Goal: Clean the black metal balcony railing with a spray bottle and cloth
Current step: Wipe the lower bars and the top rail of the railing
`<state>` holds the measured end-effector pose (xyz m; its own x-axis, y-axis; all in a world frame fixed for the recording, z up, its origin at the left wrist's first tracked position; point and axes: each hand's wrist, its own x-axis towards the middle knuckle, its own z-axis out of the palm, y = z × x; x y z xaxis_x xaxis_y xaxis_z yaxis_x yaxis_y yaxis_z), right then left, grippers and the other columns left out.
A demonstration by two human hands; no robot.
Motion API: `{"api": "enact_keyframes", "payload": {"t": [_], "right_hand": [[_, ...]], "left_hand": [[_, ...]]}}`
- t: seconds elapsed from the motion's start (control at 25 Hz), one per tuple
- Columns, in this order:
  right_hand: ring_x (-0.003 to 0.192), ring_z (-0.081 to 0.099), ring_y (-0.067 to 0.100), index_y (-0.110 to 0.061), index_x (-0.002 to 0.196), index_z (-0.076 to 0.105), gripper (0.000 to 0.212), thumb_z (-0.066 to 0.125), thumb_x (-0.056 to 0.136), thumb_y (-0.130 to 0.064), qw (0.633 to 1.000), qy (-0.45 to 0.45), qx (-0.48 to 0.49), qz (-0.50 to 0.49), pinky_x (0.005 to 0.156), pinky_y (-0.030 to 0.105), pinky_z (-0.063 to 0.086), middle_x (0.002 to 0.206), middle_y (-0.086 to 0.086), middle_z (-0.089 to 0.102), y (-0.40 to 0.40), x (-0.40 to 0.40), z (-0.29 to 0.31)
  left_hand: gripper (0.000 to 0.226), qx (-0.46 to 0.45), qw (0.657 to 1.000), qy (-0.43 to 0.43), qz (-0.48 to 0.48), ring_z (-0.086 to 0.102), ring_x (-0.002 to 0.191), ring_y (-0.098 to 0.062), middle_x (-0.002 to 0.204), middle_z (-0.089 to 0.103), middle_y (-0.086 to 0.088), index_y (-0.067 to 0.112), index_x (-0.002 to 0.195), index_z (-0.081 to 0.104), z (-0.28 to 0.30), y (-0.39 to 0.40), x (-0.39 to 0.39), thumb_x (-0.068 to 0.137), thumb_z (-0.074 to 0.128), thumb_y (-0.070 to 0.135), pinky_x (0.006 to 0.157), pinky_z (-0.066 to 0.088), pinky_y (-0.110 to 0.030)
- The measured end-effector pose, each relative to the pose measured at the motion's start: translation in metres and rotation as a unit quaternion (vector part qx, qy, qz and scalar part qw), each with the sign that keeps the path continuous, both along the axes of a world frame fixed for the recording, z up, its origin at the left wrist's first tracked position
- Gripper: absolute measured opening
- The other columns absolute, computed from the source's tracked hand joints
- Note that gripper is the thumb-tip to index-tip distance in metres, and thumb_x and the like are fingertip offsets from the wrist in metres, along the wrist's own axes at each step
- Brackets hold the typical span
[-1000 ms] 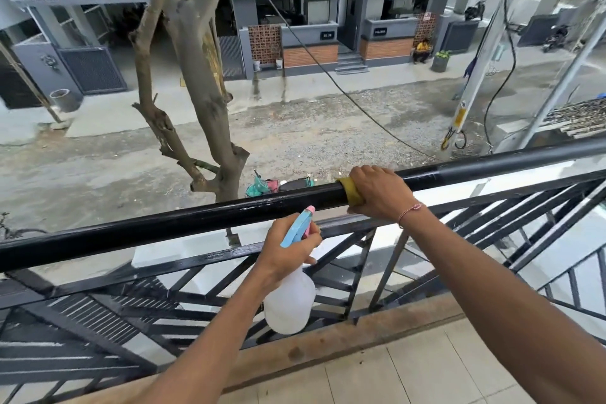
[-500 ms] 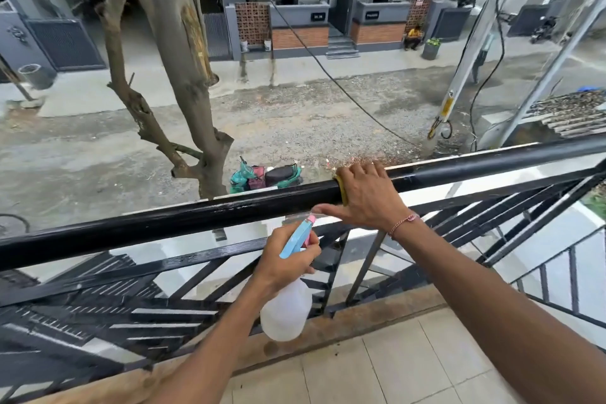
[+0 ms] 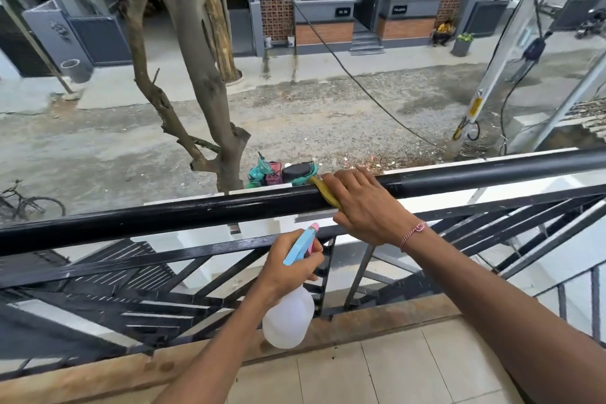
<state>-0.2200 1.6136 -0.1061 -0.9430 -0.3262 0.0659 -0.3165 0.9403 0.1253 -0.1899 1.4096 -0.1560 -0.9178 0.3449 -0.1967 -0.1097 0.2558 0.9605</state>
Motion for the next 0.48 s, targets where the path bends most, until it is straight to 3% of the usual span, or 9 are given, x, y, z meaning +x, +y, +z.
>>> {"api": "enact_keyframes", "payload": {"t": [0.24,0.48], "right_hand": [[0.13,0.044,0.033,-0.015,0.153,0.017,0.074,0.044,0.092,-0.046,1.0,0.024,0.013,0.011,0.121,0.051,0.023,0.138,0.015,0.047,0.031,0.005,-0.004],[0.134,0.042,0.035,-0.013,0.152,0.019,0.07,0.044,0.092,-0.041,0.999,0.032,-0.003,-0.036,0.121,0.051,0.024,0.145,0.019,0.043,0.116,0.027,-0.005]], "left_hand": [[0.005,-0.013,0.998,-0.017,0.058,0.066,0.078,-0.019,0.087,0.063,-0.007,0.008,0.093,0.069,0.001,0.036,0.007,0.091,0.068,0.003,0.06,0.058,-0.026],[0.009,-0.01,0.997,-0.013,0.082,0.065,0.078,-0.018,0.089,0.064,-0.007,0.014,0.092,0.069,-0.005,0.086,0.022,0.091,0.069,0.005,0.068,0.064,-0.038]]}}
